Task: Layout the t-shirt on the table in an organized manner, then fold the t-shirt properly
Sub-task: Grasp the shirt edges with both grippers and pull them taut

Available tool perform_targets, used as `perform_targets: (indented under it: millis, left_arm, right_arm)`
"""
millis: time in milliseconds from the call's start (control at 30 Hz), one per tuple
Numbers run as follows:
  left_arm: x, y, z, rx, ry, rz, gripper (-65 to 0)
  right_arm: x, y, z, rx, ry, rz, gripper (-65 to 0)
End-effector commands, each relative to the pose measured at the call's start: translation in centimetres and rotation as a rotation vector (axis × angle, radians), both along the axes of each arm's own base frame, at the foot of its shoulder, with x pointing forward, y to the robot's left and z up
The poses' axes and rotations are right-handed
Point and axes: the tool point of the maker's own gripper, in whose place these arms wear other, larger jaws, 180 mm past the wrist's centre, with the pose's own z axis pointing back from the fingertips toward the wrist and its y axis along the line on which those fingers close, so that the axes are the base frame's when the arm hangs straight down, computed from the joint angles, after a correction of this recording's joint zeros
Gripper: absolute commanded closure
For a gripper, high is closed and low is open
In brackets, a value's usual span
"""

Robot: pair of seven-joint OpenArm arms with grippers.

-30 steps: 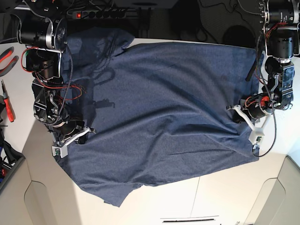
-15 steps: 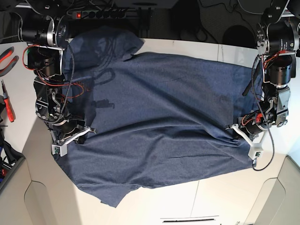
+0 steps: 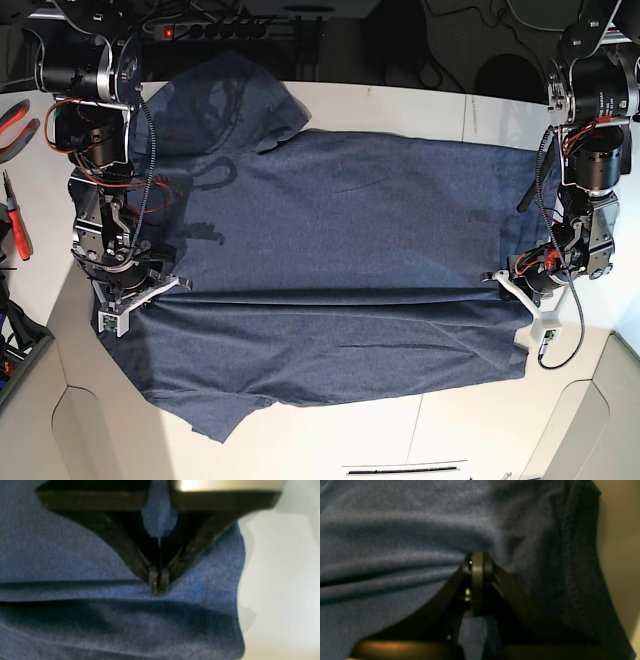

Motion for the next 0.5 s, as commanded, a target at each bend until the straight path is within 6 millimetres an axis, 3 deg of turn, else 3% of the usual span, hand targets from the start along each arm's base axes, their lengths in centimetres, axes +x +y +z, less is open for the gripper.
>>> perform_targets:
  millis: [0,200,267,300,400,467]
  left_arm:
    - [0.4,1.3,0.7,0.034,-0.002,0.014,0.0]
    - [1.8,1.9,2.8,-0.040,-0.094,0.065,0.0]
    - [2.2,2.2,3.8,-0.027,-0.119,0.056,0.0]
    - [2.5,2.2,4.4,-0.021,-0.134,0.044,-3.0]
    - [3.2,2.5,6.3,-0.009,-0.175,0.011,-21.1]
    - [3.7,2.6,7.7,-0.005,-0.197,0.004,-24.2]
  right_arm:
    - [-0.8,-1.4,-0.4,-0.040,0.058,-0.028,0.0]
    - [1.6,-1.5,3.1,-0.060,-0.039,-0.021,0.0]
    - [2.3,-1.6,4.5,-0.067,-0.065,-0.019,-6.0]
    - [2.6,-1.6,5.2,-0.070,-0.071,-0.017,-10.2]
    - [3.3,-1.6,7.4,-0.065,-0.091,-0.021,-17.7]
    - [3.8,-1.3,9.0,-0.042,-0.112,-0.023,-18.1]
